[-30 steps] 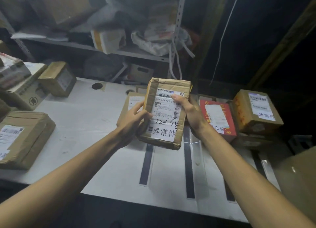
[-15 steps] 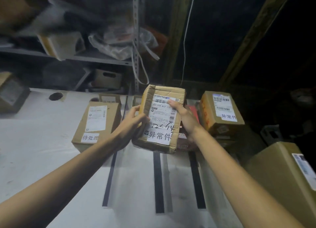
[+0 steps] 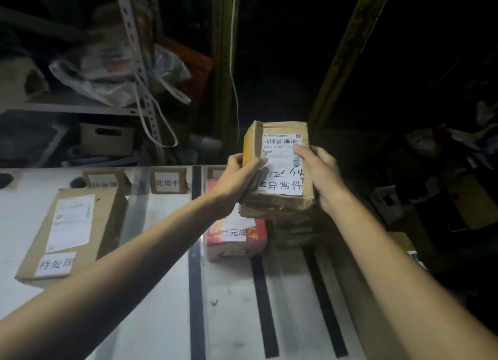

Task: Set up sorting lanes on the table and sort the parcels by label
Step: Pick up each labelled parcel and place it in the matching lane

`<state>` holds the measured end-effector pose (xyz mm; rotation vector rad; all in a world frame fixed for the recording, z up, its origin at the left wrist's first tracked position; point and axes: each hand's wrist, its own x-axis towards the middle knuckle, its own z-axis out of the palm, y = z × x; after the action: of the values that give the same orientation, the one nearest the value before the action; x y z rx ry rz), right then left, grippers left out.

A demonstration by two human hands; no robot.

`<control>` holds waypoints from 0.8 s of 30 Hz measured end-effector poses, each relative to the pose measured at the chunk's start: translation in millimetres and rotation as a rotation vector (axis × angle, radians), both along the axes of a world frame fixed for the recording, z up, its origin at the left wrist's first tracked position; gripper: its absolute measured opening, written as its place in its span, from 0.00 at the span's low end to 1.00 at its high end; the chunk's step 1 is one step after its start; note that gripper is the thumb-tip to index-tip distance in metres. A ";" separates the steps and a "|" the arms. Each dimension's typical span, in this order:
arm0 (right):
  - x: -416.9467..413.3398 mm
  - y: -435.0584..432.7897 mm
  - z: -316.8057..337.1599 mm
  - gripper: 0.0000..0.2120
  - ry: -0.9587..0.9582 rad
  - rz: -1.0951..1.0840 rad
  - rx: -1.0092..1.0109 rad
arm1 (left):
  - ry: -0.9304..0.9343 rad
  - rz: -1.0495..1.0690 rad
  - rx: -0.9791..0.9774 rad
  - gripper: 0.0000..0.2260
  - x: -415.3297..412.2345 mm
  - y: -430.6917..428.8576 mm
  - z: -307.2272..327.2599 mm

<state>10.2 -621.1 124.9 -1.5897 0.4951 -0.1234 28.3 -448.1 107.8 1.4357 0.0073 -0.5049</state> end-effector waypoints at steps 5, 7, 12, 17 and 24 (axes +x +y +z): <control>18.2 -57.8 0.2 0.17 0.013 0.036 -0.041 | 0.029 0.076 -0.005 0.26 5.9 -60.4 -1.3; 26.4 -73.9 -2.1 0.16 0.010 0.062 -0.083 | 0.005 0.096 0.030 0.24 7.1 -79.4 -7.4; 35.5 -88.1 -14.1 0.21 0.012 0.211 -0.262 | -0.038 0.131 0.094 0.22 11.8 -109.3 -17.3; 36.4 -101.5 -12.1 0.20 0.017 0.342 -0.392 | -0.112 0.127 0.175 0.24 9.5 -113.9 -14.2; 31.2 -95.0 -0.7 0.28 -0.064 0.354 -0.655 | -0.223 0.140 0.303 0.31 0.4 -106.5 5.3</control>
<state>41.4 -716.1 124.2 -2.2808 0.1108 -0.0691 28.7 -554.6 113.1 1.7686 0.0063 -0.2326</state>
